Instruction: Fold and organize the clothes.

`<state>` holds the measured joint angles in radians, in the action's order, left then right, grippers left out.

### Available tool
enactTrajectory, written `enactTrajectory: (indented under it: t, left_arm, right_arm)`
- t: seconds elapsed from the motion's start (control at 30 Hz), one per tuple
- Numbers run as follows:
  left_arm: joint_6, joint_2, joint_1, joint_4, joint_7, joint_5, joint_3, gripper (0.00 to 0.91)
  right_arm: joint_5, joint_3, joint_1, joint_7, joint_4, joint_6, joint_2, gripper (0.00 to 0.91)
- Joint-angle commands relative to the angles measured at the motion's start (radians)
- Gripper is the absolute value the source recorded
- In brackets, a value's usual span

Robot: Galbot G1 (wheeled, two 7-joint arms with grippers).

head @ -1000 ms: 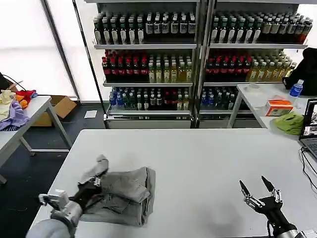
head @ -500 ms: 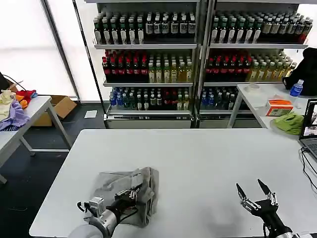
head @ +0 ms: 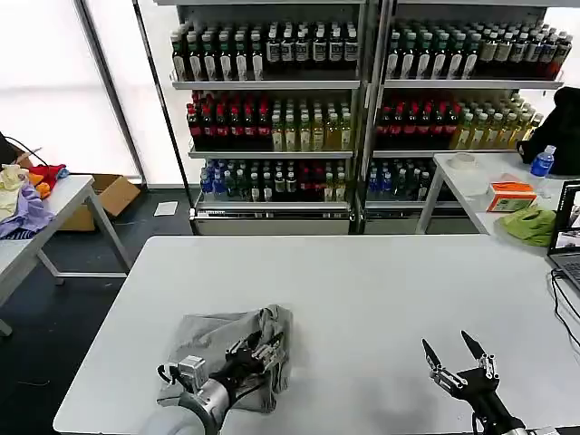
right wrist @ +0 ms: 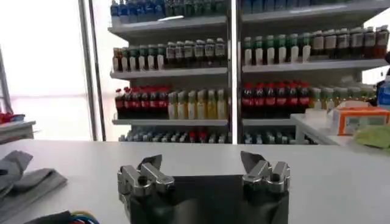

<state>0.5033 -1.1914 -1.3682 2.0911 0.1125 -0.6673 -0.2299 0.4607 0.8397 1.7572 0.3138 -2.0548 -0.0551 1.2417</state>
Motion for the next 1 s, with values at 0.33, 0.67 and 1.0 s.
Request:
enactTrajectory:
  t: [0.33, 0.67, 1.0]
  left_arm:
    - [0.015, -0.081, -0.199, 0.206, -0.008, 0.009, -0.463, 0.907]
    - [-0.023, -0.075, -0.228, -0.047, -0.072, 0.237, -0.533, 0.907]
    - [-0.013, -0.105, -0.201, -0.102, -0.074, 0.237, -0.443, 0.907]
  right_arm:
    - [-0.002, -0.014, -0.003, -0.002, 0.004, -0.002, 0.005, 0.907]
    - [-0.001, -0.026, -0.022, -0.004, 0.011, 0.005, -0.011, 0.907]
    - [0.004, -0.001, -0.009, -0.003, 0.01, 0.002, -0.009, 0.907]
